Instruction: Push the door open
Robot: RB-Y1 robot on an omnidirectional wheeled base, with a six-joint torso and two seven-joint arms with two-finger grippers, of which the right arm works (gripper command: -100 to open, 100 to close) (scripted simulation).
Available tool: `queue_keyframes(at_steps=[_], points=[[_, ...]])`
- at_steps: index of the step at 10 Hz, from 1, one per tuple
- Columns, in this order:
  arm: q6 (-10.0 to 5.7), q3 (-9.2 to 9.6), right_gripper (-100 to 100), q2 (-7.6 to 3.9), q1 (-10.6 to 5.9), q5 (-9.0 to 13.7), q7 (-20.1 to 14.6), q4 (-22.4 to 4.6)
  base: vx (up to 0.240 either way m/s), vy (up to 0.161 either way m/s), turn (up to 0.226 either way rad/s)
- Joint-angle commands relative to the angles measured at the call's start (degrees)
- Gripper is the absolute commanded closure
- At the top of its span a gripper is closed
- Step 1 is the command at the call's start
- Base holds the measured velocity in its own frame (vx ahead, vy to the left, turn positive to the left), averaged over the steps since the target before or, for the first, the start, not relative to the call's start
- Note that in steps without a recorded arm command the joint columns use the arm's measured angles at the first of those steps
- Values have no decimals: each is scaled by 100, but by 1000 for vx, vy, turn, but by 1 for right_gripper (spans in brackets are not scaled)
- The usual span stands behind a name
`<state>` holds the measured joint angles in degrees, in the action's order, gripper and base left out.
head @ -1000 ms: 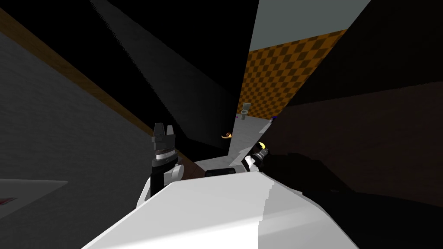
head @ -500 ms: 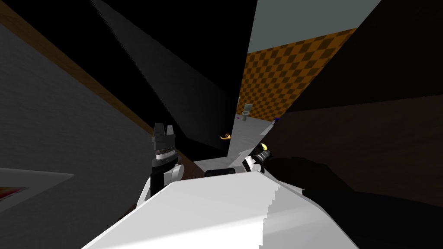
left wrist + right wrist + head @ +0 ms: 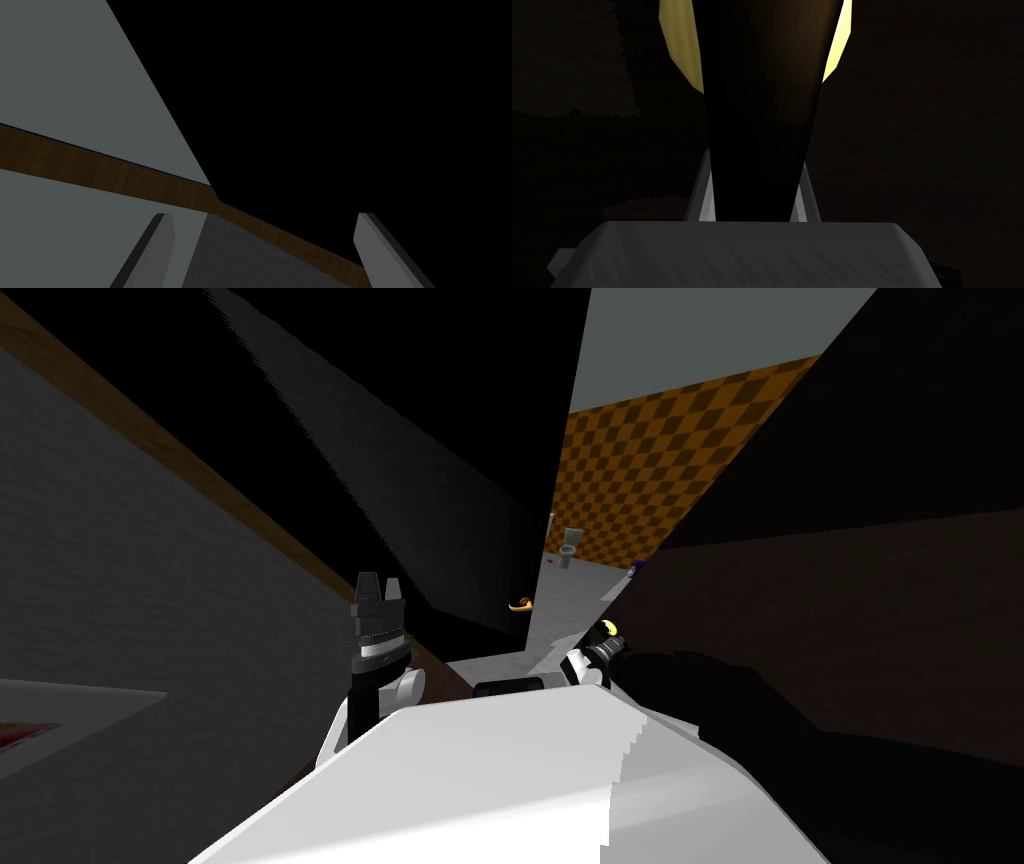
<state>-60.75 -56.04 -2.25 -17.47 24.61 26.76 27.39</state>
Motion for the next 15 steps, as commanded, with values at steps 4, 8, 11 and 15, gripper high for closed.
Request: queue_keyframes(at_steps=[4, 8, 11, 15], points=[[-9, -177, 100, 38, 23, 113, 132, 366, 6, -12, 48], [-166, -407, 100, -10, -28, 253, 239, 368, 23, -70, 72], [-166, -407, 100, -10, -28, 253, 239, -431, 29, -68, 32], [-166, -407, 100, -10, -28, 253, 239, 368, -8, 22, 2]])
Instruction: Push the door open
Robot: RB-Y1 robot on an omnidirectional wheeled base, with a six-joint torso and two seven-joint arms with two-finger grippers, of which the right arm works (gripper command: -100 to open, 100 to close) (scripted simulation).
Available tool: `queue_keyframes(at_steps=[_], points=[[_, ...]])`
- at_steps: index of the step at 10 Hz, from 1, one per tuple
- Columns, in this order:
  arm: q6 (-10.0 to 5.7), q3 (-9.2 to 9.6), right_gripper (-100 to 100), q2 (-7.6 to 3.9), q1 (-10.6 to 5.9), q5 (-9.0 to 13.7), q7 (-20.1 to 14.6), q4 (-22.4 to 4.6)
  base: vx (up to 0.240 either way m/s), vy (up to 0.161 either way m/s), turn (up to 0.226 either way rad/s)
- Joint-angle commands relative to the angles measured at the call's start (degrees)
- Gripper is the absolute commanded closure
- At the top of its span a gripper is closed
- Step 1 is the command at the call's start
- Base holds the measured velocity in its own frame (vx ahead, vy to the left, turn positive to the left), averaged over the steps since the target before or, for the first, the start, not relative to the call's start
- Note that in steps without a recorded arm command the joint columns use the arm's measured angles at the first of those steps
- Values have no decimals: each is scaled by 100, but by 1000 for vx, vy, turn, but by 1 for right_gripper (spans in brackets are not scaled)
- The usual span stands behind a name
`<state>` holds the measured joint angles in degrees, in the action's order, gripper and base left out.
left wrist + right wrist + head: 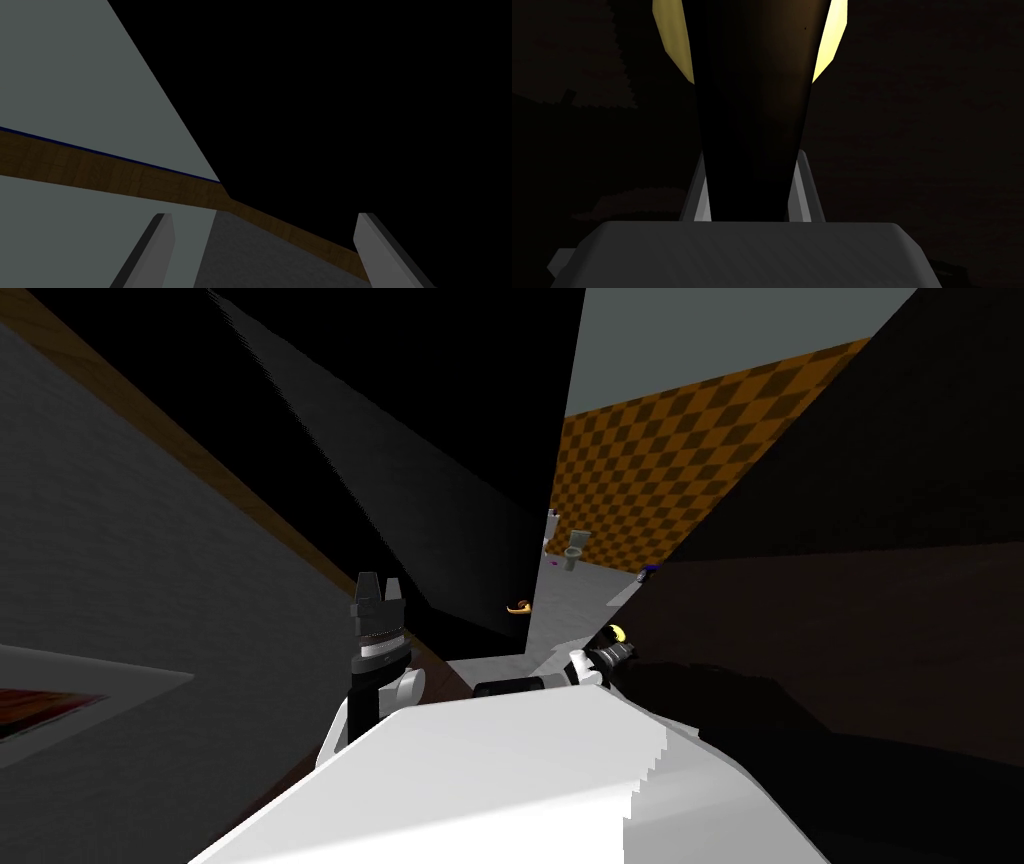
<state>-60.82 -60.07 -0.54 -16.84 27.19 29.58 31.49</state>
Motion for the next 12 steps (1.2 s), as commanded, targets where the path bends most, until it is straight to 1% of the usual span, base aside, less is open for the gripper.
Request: queue_keyframes(at_steps=[1, 2, 3, 4, 5, 6, 7, 8, 9, 12], points=[[-159, -4, 100, -181, -92, -5, -43, -42, 1, -5, -18], [-254, -143, 100, -194, -123, 79, 22, -41, 21, -74, 104], [-304, -216, 100, -198, -139, 124, 55, -40, 39, -108, 124], [-409, -369, 100, -192, -174, 217, 127, -39, 42, -124, 170], [-409, -369, 100, -192, -174, 217, 127, -39, 46, -113, 80], [-517, -528, 100, -173, -210, 314, 201, -37, 25, -150, 126], [-571, -607, 100, -158, -227, 362, 238, -37, 18, -169, 148], [-679, -765, 100, -119, -263, 459, 312, -35, 25, -170, 186], [-679, -765, 100, -119, -263, 459, 312, -35, 20, -107, 67], [-972, -1194, 100, 67, -360, 720, 512, -31, 15, -128, 159]])
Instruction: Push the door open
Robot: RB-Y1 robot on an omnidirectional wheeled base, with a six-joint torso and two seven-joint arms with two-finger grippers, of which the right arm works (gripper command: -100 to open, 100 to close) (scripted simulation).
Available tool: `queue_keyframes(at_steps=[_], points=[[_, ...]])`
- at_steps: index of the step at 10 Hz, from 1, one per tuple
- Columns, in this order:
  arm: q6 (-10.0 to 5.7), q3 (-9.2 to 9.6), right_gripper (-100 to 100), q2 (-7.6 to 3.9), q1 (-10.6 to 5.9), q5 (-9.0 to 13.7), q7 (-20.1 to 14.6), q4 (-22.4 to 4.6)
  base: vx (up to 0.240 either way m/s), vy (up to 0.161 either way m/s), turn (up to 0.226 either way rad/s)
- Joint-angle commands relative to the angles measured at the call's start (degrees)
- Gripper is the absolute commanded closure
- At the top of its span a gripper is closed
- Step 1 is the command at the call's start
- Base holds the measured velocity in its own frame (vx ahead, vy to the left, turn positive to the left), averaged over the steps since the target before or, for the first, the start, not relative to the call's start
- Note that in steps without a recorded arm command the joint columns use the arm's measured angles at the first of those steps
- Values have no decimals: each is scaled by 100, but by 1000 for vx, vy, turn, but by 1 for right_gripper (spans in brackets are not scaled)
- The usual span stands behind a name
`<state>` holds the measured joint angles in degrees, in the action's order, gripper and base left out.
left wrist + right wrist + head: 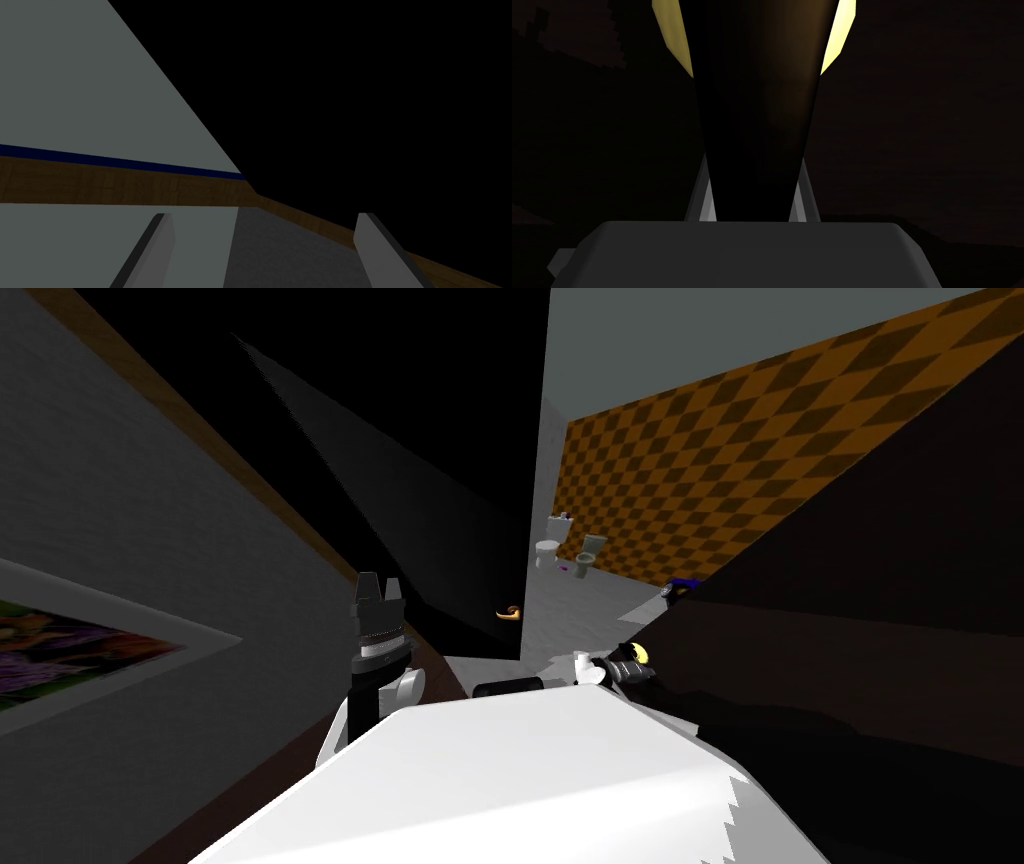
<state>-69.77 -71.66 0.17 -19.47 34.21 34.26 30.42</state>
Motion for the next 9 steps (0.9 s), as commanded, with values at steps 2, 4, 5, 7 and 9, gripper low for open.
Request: queue_keyframes(at_steps=[2, 4, 5, 7, 9], points=[[-218, -241, 100, 140, -143, 144, 141, 77, 52, -156, 144], [-297, -341, 100, 194, -83, 203, 147, -9, 2, -104, 69], [-410, -473, 100, 33, -94, 295, 178, -3, -28, -73, 48], [-477, -571, 100, -71, -115, 366, 202, 11, -12, -122, 56], [-477, -571, 100, -71, -115, 366, 202, 11, 12, -91, 6]])
